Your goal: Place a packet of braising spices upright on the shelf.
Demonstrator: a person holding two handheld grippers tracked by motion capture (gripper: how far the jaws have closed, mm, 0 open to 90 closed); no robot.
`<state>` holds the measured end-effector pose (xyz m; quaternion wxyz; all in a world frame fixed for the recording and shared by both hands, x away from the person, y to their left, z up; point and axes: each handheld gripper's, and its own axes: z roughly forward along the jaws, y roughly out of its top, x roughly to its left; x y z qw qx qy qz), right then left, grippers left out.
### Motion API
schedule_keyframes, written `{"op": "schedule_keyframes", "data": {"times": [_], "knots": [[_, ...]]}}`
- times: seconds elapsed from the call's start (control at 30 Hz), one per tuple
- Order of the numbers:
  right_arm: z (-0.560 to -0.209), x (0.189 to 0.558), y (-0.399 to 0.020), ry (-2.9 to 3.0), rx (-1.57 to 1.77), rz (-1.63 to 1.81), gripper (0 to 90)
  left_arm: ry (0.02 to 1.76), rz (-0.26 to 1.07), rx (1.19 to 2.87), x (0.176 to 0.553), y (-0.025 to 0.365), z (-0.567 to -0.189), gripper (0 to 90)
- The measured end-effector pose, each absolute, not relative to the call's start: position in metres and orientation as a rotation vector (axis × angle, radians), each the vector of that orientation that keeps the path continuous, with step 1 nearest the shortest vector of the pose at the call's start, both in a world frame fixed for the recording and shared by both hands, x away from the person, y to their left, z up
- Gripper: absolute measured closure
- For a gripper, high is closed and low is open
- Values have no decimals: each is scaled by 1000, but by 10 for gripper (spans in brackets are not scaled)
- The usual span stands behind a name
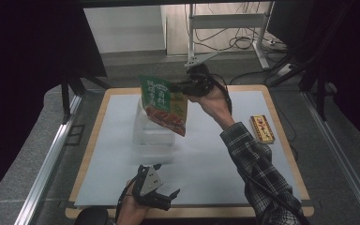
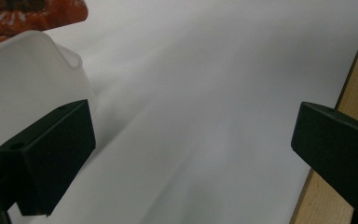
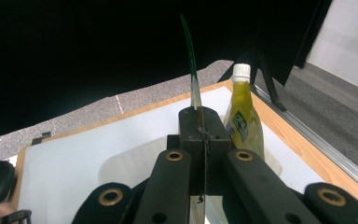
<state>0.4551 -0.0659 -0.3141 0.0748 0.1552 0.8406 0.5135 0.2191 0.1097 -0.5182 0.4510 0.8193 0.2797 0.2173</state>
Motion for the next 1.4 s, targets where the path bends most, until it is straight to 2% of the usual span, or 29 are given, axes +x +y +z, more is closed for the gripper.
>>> {"op": "schedule_keyframes", "data": {"times": [0.57, 1.4], "knots": [[-320, 470, -30, 2537, 435, 1550, 891, 688, 530, 2019, 219, 110, -518, 0], [-360, 479, -24, 2584, 495, 1577, 891, 689, 524, 2028, 219, 110, -518, 0]]}}
